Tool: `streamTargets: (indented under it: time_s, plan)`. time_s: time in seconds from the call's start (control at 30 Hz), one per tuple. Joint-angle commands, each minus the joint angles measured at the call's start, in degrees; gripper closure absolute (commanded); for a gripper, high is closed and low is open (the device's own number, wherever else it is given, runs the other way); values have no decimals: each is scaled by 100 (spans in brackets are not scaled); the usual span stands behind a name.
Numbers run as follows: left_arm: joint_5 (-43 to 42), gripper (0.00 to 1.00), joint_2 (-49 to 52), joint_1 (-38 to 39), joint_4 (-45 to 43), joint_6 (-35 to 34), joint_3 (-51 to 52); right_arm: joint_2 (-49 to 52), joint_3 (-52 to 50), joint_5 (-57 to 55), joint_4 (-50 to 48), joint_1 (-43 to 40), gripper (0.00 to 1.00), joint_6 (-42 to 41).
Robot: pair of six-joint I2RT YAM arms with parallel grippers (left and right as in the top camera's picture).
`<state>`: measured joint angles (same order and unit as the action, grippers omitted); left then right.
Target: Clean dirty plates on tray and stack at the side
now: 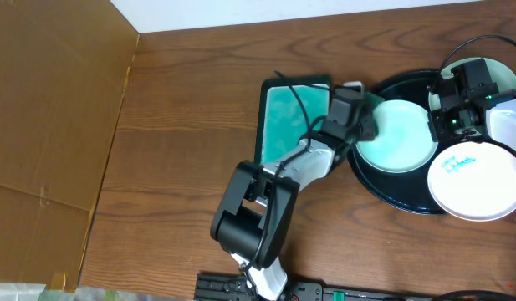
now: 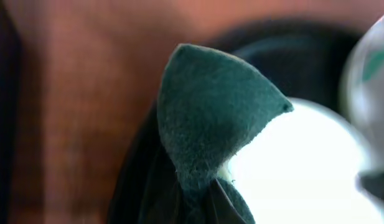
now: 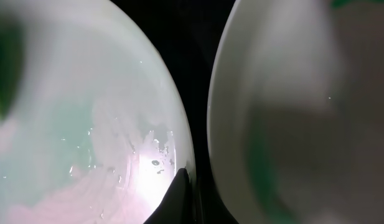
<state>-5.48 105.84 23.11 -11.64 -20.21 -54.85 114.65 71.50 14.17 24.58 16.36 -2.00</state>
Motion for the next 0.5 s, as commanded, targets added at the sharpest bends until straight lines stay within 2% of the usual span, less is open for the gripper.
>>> streamTargets:
  time_s: [0.0, 0.1, 0.23, 0.33, 0.47]
  plan:
    - [-1115, 93, -286, -144, -505, -529, -2, 236, -4, -337, 50, 24, 99, 33]
    - [-1364, 93, -273, -116, -496, -883, -2, 236, -4, -337, 50, 24, 99, 33]
    - [-1357, 93, -210, -15, -20, -879, -2, 236, -4, -337, 44, 24, 99, 33]
    - [-1296, 93, -210, -7, 404, -614, 0, 236, -4, -334, 57, 24, 99, 33]
    - [-249, 93, -109, -7, 492, -356, 20, 236, -4, -337, 61, 24, 99, 33]
